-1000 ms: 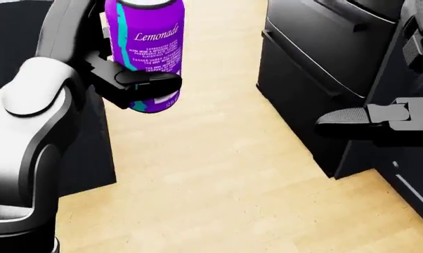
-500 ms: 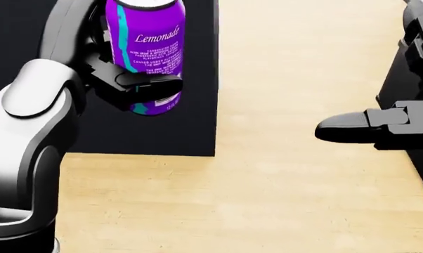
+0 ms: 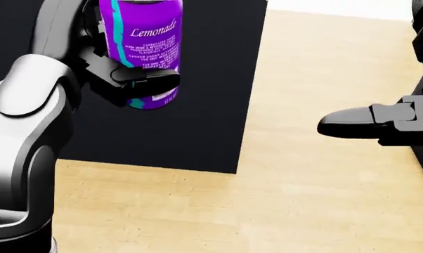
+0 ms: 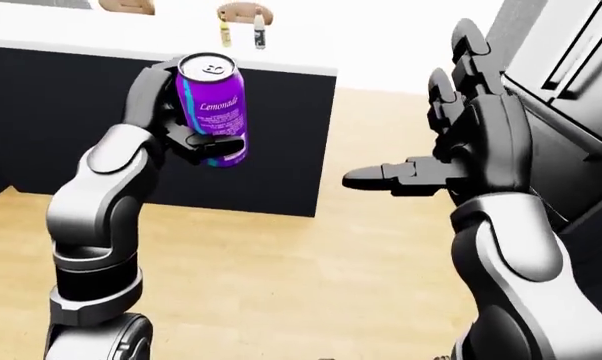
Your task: Move the drinks to the dining counter.
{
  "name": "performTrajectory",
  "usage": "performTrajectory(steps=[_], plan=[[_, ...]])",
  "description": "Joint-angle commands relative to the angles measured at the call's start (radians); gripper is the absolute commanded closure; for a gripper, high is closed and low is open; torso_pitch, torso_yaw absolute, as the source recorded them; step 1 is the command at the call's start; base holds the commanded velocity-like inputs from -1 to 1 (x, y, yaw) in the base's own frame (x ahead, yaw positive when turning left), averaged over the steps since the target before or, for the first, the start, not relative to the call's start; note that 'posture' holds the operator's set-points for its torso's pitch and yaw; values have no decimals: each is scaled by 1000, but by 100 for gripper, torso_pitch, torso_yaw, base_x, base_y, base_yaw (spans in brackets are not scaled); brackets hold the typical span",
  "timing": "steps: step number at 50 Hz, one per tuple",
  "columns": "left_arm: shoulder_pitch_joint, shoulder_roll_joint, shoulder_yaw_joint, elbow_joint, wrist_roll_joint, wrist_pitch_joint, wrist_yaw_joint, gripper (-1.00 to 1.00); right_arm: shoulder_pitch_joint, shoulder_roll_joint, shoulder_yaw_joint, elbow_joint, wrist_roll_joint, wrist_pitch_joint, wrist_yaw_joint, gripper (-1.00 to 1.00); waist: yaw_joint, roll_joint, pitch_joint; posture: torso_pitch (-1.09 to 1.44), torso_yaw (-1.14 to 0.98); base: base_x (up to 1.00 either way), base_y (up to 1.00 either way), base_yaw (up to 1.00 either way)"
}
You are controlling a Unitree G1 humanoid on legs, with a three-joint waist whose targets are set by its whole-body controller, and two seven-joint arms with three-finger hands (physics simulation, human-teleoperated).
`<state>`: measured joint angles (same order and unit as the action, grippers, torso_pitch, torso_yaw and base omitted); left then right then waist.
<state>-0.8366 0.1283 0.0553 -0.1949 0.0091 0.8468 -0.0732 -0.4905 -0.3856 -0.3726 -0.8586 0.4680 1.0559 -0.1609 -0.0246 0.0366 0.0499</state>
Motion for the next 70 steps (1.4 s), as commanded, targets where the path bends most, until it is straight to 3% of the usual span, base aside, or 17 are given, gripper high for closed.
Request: performTrajectory(steps=[1, 10, 14, 15, 18, 22, 25, 27, 32, 34, 36, 37, 40, 58, 63, 65, 70], plan=[[-28, -1, -4, -13, -4, -18, -2, 100, -18, -13, -14, 3, -9, -13, -8, -100, -6, 14, -6, 0, 0, 65, -86, 0], [-41, 5, -2, -52, -9, 21, -4, 100, -52, -37, -40, -7, 22, 27, -27, -100, -30, -13, -26, 0, 0, 59, -85, 0], [-47, 6, 2, -73, -14, 44, -5, 100, -70, -52, -45, -5, 43, 41, -42, -100, -52, -120, -16, 0, 0, 37, -85, 0], [-48, 6, 3, -75, -16, 48, -4, 100, -70, -54, -44, -5, 46, 42, -46, -100, -57, -80, -14, 0, 0, 27, -85, 0], [-49, 9, 4, -69, -18, 41, -5, 100, -67, -55, -35, 1, 45, 33, -50, -100, -87, -114, 1, 0, 0, 17, -100, 0], [-52, 10, 2, -77, -19, 51, -2, 100, -63, -56, -35, 0, 47, 29, -53, -100, -56, -90, 31, 0, 0, 7, -100, 0], [-52, 10, -1, -79, -19, 51, -3, 100, -60, -58, -34, 3, 47, 23, -52, -100, 11, 45, 14, 0, 0, 7, -100, 0], [-54, 10, -1, -76, -18, 50, -3, 100, -60, -58, -33, 3, 48, 23, -53, -100, 17, -8, -7, 0, 0, 7, -100, 0], [-52, 9, -1, -79, -17, 52, -3, 100, -58, -58, -31, 2, 47, 23, -54, -100, 36, -11, -19, 0, 0, 7, -100, 0], [-53, 9, -1, -83, -17, 56, -4, 100, -58, -58, -30, 2, 45, 22, -54, -100, 33, -62, -19, 0, 0, 5, -100, 0], [-52, 10, 1, -81, -18, 52, -4, 100, -55, -57, -27, 1, 43, 18, -53, -100, 19, -174, -69, 0, 0, 6, -86, 0], [-52, 11, 1, -81, -17, 52, -5, 100, -55, -58, -26, 2, 41, 18, -53, -100, 10, -124, -26, 0, 0, 6, -33, 0], [-51, 14, 5, -79, -20, 48, -5, 100, -48, -53, -19, 0, 35, 9, -46, -100, 11, -155, -29, 0, 0, 2, -4, 0], [-45, 25, 11, -87, -34, 49, -1, 100, -53, -50, 3, -7, 12, 15, -39, -100, 37, -73, -2, 0, 0, 1, 8, 68], [-41, 25, 10, -92, -34, 51, -1, 100, -56, -41, -1, -10, -4, 12, -26, -100, 64, -103, -1, 0, 0, 14, 35, 0], [-45, 27, 12, -92, -35, 53, -1, 100, -57, -39, 0, -6, -11, 6, -23, -100, 56, -169, 1, 0, 0, 18, 35, 0], [-43, 29, 12, -90, -35, 49, -2, 100, -66, -36, -3, -15, -14, 18, -24, -100, 32, -124, -31, 0, 0, 18, 35, 0]])
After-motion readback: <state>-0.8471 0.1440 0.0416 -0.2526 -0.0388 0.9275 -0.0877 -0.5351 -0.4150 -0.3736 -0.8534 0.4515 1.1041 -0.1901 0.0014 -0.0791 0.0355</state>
